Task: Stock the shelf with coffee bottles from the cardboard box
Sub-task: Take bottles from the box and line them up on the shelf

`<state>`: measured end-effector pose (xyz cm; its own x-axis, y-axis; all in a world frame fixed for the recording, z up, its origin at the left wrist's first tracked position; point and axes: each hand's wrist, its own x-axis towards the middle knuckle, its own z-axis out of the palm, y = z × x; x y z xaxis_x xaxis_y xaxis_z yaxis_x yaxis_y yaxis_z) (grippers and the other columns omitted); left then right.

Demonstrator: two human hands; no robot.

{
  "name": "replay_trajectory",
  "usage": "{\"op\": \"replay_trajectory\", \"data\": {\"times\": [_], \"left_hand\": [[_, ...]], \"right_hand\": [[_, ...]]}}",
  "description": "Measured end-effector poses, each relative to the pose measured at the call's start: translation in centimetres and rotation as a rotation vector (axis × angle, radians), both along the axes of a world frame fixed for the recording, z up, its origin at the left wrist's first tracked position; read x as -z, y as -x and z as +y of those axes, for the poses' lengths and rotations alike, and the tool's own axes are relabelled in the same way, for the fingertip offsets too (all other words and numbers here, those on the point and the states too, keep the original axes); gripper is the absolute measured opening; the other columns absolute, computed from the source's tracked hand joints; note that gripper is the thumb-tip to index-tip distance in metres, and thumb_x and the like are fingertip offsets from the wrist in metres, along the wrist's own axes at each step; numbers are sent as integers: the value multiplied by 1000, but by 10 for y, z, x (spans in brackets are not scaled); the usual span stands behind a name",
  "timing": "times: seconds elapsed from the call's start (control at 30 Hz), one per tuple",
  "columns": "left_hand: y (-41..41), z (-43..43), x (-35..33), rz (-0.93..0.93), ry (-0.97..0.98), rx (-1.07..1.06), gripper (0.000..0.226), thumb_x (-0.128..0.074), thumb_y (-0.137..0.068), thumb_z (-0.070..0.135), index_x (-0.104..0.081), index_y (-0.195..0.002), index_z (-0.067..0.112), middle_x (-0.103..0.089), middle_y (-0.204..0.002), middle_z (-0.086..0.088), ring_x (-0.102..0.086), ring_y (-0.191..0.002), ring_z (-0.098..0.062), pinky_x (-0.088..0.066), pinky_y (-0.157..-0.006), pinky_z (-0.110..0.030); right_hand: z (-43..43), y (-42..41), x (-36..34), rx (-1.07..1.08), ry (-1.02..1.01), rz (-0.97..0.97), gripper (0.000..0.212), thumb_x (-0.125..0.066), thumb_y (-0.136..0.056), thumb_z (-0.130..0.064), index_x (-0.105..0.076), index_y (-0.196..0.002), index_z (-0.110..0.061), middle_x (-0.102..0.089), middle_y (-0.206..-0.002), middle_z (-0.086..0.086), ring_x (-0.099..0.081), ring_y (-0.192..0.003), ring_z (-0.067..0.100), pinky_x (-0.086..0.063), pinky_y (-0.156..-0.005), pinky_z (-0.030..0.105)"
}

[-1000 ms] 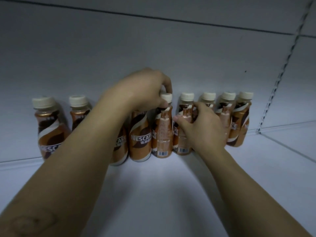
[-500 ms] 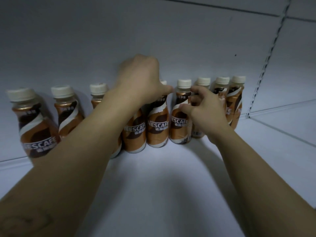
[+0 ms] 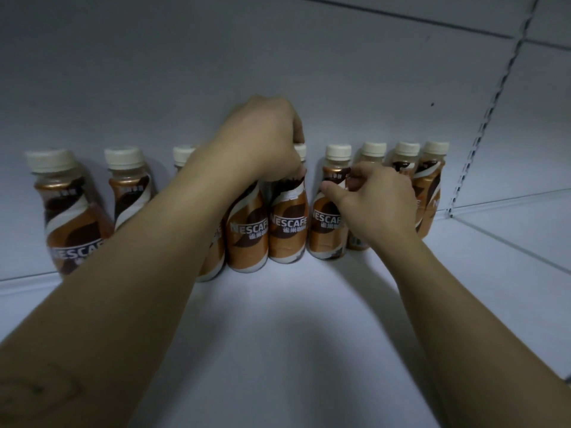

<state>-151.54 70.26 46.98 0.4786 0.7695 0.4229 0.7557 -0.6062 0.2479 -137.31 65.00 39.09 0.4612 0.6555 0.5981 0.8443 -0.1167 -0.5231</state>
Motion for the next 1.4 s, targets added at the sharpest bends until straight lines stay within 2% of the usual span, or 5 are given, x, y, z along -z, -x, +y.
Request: {"op": "replay_trajectory", "data": {"times": [0.13,0.3,0.83,1.17,1.4], "left_hand": [[-1,-1,0,-29,-11,-21,40,-79,-76,32,-69,-113,21,-65,-102,-2,-56,-80,-18,-41,-60,-28],[-3,-2,1,-4,-75,-56,38,-79,-75,36,-70,-109,21,-69,-100,-2,-62,-88,-23,-53,-76,-37],[-10,2,5,-58,-66,-65,40,-82,-72,36,-71,-103,13,-68,-100,-6,-61,-85,-23,-46,-66,-32],[-11,-1,9,115,-220,-97,39,-73,-78,42,-64,-105,15,-66,-96,-7,-62,-89,-29,-50,-85,-41],[-15,-20,1,87,-299,-43,54,-63,-84,50,-56,-128,20,-60,-121,-6,-56,-109,-27,-40,-93,-41]], "right_hand": [[0,3,0,-20,10,3,28,-64,-86,-44,-70,-98,-19,-60,-73,-9,-59,-73,13,-40,-64,26],[3,6,3,-115,-41,131,38,-65,-87,-37,-66,-120,-18,-71,-107,-3,-64,-97,12,-54,-82,33],[9,1,6,-84,-17,42,37,-63,-90,-34,-62,-123,-17,-70,-113,0,-64,-106,16,-51,-94,41],[2,-3,4,-137,-9,96,56,-69,-85,-38,-54,-134,-15,-69,-120,1,-63,-110,14,-50,-97,34],[-19,-46,-51,-74,-223,183,39,-66,-86,-40,-62,-120,-23,-69,-80,-8,-67,-76,10,-56,-80,33]]}}
